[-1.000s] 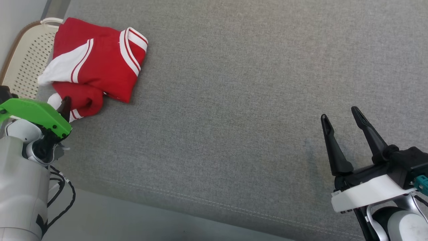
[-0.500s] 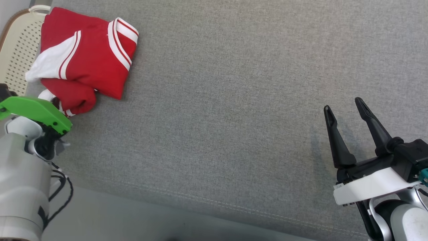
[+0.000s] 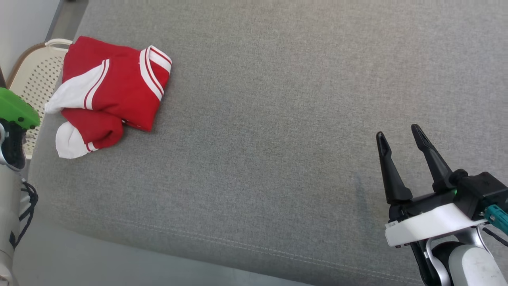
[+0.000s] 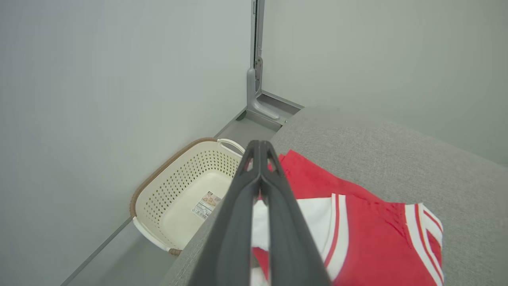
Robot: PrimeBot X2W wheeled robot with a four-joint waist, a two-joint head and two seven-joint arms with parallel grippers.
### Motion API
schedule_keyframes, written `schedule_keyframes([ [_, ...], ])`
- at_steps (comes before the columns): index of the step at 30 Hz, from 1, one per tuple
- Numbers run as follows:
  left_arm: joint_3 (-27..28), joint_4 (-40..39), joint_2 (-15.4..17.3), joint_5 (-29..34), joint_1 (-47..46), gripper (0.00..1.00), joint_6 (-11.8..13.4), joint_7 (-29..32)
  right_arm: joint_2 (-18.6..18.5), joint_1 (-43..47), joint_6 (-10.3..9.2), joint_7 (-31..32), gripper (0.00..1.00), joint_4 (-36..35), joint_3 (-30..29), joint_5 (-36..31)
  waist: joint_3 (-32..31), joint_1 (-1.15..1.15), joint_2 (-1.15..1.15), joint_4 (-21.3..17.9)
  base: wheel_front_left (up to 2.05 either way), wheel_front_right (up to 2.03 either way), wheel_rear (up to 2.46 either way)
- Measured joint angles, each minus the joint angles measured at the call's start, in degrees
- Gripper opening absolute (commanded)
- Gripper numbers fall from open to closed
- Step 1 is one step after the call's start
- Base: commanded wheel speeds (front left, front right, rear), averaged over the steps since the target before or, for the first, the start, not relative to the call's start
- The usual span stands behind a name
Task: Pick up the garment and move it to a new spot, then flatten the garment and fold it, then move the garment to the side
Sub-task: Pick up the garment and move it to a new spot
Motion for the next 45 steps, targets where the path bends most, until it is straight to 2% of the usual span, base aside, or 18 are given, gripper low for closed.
schedule_keyframes([
  [3, 0.85, -2.24, 0.37, -0.03, 0.3, 0.0, 0.65, -3.12, 0.6, 0.29, 0.0, -0.79, 1.0, 0.84, -0.02, 0.0, -1.72, 0.0, 0.0, -0.35, 0.0, 0.0, 0.0],
  [4, 1.69, -4.89, 0.59, -0.19, 1.66, 0.91, 1.29, -4.55, 0.99, 0.5, 0.0, -1.2, 1.0, 1.26, 0.13, 0.05, -2.8, 0.0, 0.0, -0.52, 0.0, 0.0, 0.0],
  [5, 2.0, -6.47, 0.62, -0.05, 2.87, 1.0, 1.96, -4.94, 1.11, 0.61, 0.0, -1.36, 1.0, 1.47, 0.26, 0.13, -3.31, 0.0, 0.0, -0.57, 0.0, 0.0, 0.0],
  [8, 4.05, -13.67, 0.37, 0.56, 7.89, 1.0, 4.5, -5.42, 1.42, 0.79, 0.0, -1.81, 1.0, 2.05, 0.48, 0.16, -4.8, 0.0, 0.0, -0.54, 0.0, 0.0, 0.0],
  [11, 8.51, -26.64, 0.12, 3.13, 14.69, 1.0, 7.92, -5.6, 1.63, 0.85, 0.0, -2.3, 1.0, 2.55, 0.53, 0.18, -6.11, 0.0, 0.0, -0.13, 0.0, 0.0, 0.0],
  [14, 11.48, -38.63, -2.18, 6.17, 24.69, 1.0, 11.02, -5.66, 1.72, 0.85, 0.0, -2.72, 1.0, 3.31, 0.58, 0.2, -7.27, 0.0, 0.0, 0.61, 0.0, 0.0, 0.0],
  [18, 13.94, -50.85, -4.85, 9.68, 35.9, 1.0, 13.19, -5.67, 1.85, 0.86, 0.0, -2.9, 1.0, 4.49, 0.81, 0.26, -8.8, 0.0, 0.0, 1.9, 0.0, 0.0, 0.0],
  [22, 14.8, -58.35, -7.51, 12.55, 44.31, 1.0, 14.05, -5.67, 1.98, 0.87, 0.0, -3.12, 1.0, 5.47, 0.51, 0.29, -10.32, 0.0, 0.0, 3.33, 0.0, 0.0, 0.0],
  [27, 14.64, -63.14, -10.2, 15.56, 50.79, 1.0, 14.06, -5.67, 2.32, 1.26, 0.0, -3.64, 1.0, 6.98, 0.42, 0.62, -12.51, 0.0, 0.0, 4.88, 0.0, 0.0, 0.0],
  [32, 13.97, -62.96, -11.89, 18.16, 54.19, 1.0, 11.52, -5.68, 2.58, 2.7, 0.0, -4.45, 1.0, 9.14, 0.21, 1.25, -14.99, 0.0, 0.0, 6.27, 0.0, 0.0, 0.0],
  [45, 14.45, -59.96, -12.33, 24.4, 57.66, 1.0, 8.84, -5.67, 2.89, 5.02, 0.0, -6.59, 1.0, 13.7, 0.2, 2.96, -20.71, 0.0, 0.0, 9.0, 0.0, 0.0, 0.0],
])
